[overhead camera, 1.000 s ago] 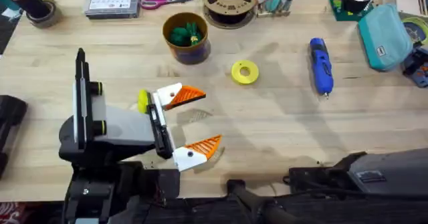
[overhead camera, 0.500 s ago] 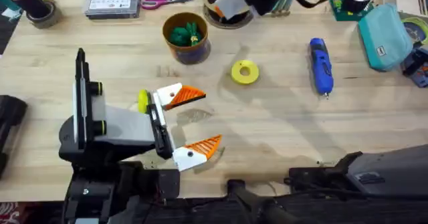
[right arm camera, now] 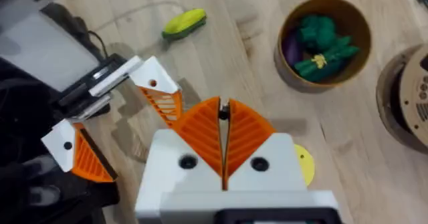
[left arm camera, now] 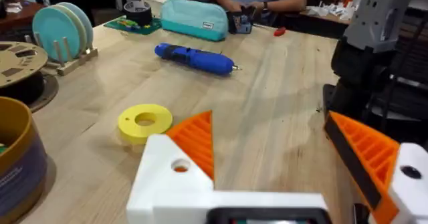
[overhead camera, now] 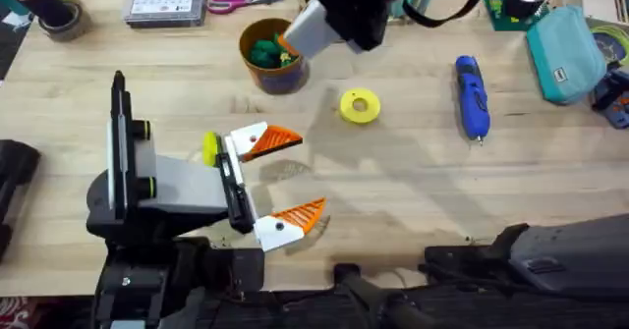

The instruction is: Pick up the gripper from the table and insert it into the empty holder that is missing its gripper. Then pick up a screw, insert it into the mounting hole, and use the screwdriver to tighten it. Finally, clean up the table by picking up the vegetable and placing it into the bucket.

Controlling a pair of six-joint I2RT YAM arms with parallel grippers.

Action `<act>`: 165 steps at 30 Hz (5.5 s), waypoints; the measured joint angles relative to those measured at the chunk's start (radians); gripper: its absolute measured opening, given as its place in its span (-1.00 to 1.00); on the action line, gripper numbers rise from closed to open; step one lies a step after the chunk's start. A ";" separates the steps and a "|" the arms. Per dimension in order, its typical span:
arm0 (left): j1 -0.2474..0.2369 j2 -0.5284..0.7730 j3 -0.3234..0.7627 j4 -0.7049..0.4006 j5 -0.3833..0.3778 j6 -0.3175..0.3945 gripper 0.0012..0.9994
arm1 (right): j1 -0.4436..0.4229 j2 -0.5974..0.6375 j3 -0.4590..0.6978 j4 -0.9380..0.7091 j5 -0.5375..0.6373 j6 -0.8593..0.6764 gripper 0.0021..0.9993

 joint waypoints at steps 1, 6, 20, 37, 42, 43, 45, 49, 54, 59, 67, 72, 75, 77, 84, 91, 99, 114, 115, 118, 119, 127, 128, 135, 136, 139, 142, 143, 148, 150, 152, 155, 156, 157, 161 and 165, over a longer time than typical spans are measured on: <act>0.000 0.000 0.000 0.000 0.000 0.000 0.97 | 0.004 0.000 0.000 0.000 -0.006 -0.006 -0.99; 0.000 0.000 0.000 0.000 0.000 0.000 0.97 | 0.028 0.000 0.000 0.000 -0.020 -0.036 -0.99; 0.000 0.000 0.000 0.000 0.000 0.000 0.97 | 0.105 0.000 0.000 0.000 -0.026 -0.113 -0.99; 0.000 0.000 0.000 0.000 0.000 0.000 0.97 | 0.119 0.000 0.000 -0.015 -0.026 -0.159 -0.99; 0.000 0.000 0.000 0.000 0.000 0.000 0.97 | 0.119 0.000 0.000 -0.023 -0.026 -0.168 -0.99; 0.000 0.000 0.000 0.000 0.000 0.000 0.97 | 0.119 0.000 0.000 -0.023 -0.026 -0.169 -0.99; 0.000 0.000 0.000 0.000 0.000 0.000 0.97 | 0.119 0.000 0.000 -0.023 -0.026 -0.169 -0.99; 0.000 0.000 0.000 0.000 0.000 0.000 0.97 | 0.120 0.001 0.000 -0.023 -0.026 -0.169 -0.99; 0.000 0.000 0.000 0.000 0.000 0.000 0.97 | 0.122 0.020 0.000 -0.023 -0.026 -0.169 -0.99; 0.000 0.000 0.000 0.000 0.000 0.000 0.97 | 0.139 0.046 0.000 -0.023 -0.026 -0.174 -0.99; 0.000 0.000 0.000 0.000 0.000 0.000 0.97 | 0.167 0.069 0.000 -0.020 -0.026 -0.198 -0.99; 0.000 0.000 0.000 0.000 0.000 0.000 0.97 | 0.181 0.078 0.000 -0.019 -0.026 -0.209 -0.99; 0.000 0.000 0.000 0.000 0.000 0.000 0.97 | 0.188 0.078 0.000 -0.019 -0.026 -0.213 -0.99; 0.000 0.000 0.000 0.000 0.000 0.000 0.97 | 0.189 0.078 0.000 -0.019 -0.026 -0.214 -0.99; 0.000 0.000 0.000 0.000 0.000 0.000 0.97 | 0.190 0.078 -0.007 -0.014 -0.026 -0.217 -0.99; 0.000 0.000 0.000 0.000 0.000 0.000 0.97 | 0.194 0.078 -0.025 -0.011 -0.026 -0.217 -0.99; 0.000 0.000 0.000 0.000 0.000 0.000 0.97 | 0.197 0.078 -0.025 -0.012 -0.026 -0.217 -0.99; 0.000 0.000 0.000 0.000 0.000 0.000 0.97 | 0.216 0.078 -0.045 0.003 -0.026 -0.217 -0.99; 0.000 0.000 0.000 0.000 0.000 0.000 0.97 | 0.216 0.078 -0.047 0.003 -0.026 -0.217 -0.99; 0.000 0.000 0.000 0.000 0.000 0.000 0.97 | 0.216 0.078 -0.054 0.008 -0.026 -0.217 -0.99; 0.000 0.000 0.000 0.000 0.000 0.000 0.97 | 0.216 0.078 -0.059 0.010 -0.026 -0.217 -0.99; 0.000 0.000 0.000 0.000 0.000 0.000 0.97 | 0.216 0.078 -0.092 0.023 -0.026 -0.217 -0.99; 0.000 0.000 0.000 0.000 0.000 0.000 0.97 | 0.216 0.078 -0.092 0.026 -0.026 -0.217 -0.99; 0.000 0.000 0.000 0.000 0.000 0.000 0.97 | 0.216 0.078 -0.098 0.035 -0.026 -0.217 -0.99; 0.000 0.000 0.000 0.000 0.000 0.000 0.97 | 0.216 0.078 -0.098 0.035 -0.026 -0.217 -0.99; 0.000 0.000 0.000 0.000 0.000 0.000 0.97 | 0.216 0.078 -0.098 0.035 -0.026 -0.217 -0.99; 0.000 0.000 0.000 0.000 0.000 0.000 0.97 | 0.220 0.078 -0.098 0.035 -0.026 -0.217 -0.99; 0.000 0.000 0.000 0.000 0.000 0.000 0.97 | 0.221 0.078 -0.098 0.035 -0.026 -0.217 -0.99; 0.000 0.000 0.000 0.000 0.000 0.000 0.97 | 0.224 0.078 -0.105 0.041 -0.026 -0.217 -0.99; 0.000 0.000 0.000 0.000 0.000 0.000 0.97 | 0.224 0.078 -0.110 0.042 -0.026 -0.217 -0.99; 0.000 0.000 0.000 0.000 0.000 0.000 0.97 | 0.224 0.078 -0.112 0.047 -0.026 -0.217 -0.99; 0.000 0.000 0.000 0.000 0.000 0.000 0.97 | 0.224 0.078 -0.113 0.051 -0.026 -0.217 -0.99; 0.000 0.000 0.000 0.000 0.000 0.000 0.97 | 0.224 0.078 -0.113 0.053 -0.026 -0.217 -0.99; 0.000 0.000 0.000 0.000 0.000 0.000 0.97 | 0.224 0.078 -0.113 0.053 -0.026 -0.217 -0.99; 0.000 0.000 0.000 0.000 0.000 0.000 0.97 | 0.224 0.078 -0.123 0.055 -0.026 -0.217 -0.99; 0.000 0.000 0.000 0.000 0.000 0.000 0.97 | 0.224 0.078 -0.134 0.056 -0.026 -0.217 -0.99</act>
